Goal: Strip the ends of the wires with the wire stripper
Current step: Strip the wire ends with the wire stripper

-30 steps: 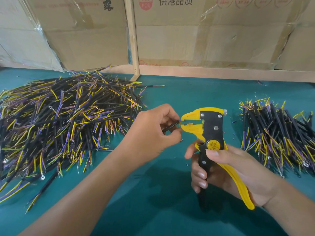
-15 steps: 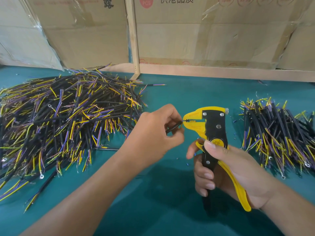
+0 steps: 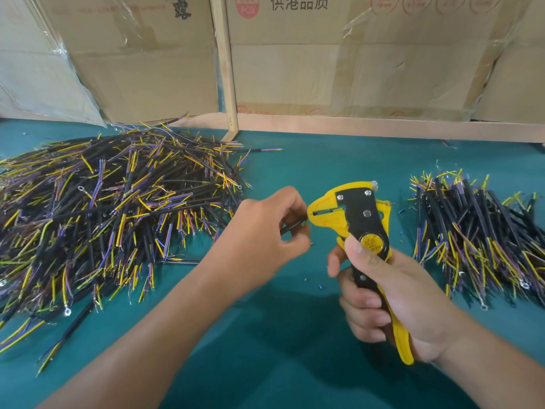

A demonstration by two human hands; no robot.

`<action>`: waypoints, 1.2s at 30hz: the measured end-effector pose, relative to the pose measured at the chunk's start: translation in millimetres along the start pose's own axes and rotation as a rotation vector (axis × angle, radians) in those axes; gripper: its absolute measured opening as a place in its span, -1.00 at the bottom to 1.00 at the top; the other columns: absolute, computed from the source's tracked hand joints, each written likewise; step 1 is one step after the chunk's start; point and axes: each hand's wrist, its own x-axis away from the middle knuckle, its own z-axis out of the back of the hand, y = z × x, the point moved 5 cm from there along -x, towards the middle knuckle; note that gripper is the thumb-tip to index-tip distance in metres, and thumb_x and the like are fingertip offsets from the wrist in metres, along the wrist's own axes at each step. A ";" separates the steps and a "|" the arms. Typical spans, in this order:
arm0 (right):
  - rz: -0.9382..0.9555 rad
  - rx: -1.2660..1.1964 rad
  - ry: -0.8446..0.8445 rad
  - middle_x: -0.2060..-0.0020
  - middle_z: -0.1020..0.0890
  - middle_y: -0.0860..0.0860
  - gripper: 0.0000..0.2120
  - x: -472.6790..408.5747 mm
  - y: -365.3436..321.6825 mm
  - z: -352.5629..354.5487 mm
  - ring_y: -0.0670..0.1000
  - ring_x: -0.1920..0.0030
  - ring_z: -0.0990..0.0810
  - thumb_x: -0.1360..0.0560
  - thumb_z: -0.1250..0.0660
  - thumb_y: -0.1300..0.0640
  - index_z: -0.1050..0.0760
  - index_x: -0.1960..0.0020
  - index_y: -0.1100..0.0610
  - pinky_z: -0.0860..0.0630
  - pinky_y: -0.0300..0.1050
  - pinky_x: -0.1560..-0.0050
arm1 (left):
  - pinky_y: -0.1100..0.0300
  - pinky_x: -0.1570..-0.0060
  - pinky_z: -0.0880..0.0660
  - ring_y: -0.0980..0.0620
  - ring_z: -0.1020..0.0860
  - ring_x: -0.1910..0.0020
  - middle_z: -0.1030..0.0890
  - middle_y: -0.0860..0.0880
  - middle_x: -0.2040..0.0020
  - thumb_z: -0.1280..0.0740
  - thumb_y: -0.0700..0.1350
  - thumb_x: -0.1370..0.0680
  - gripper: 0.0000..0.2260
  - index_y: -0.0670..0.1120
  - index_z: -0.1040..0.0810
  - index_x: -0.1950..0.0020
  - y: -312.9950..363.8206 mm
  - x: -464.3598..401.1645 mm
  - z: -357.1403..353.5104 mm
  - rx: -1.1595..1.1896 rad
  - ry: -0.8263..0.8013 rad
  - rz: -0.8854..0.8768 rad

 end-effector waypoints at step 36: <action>0.015 -0.061 -0.043 0.29 -0.46 0.18 -0.59 -6.2 -9.1 18.7 0.17 0.29 -0.47 -0.48 -0.45 0.01 -0.59 -0.15 0.31 -0.53 0.09 0.17 | 0.01 0.30 -0.45 -0.02 -0.46 0.31 -0.51 0.07 0.28 -0.17 0.09 -0.66 -0.71 -0.07 -0.52 0.05 -0.8 -4.0 29.7 -0.384 -0.106 -0.327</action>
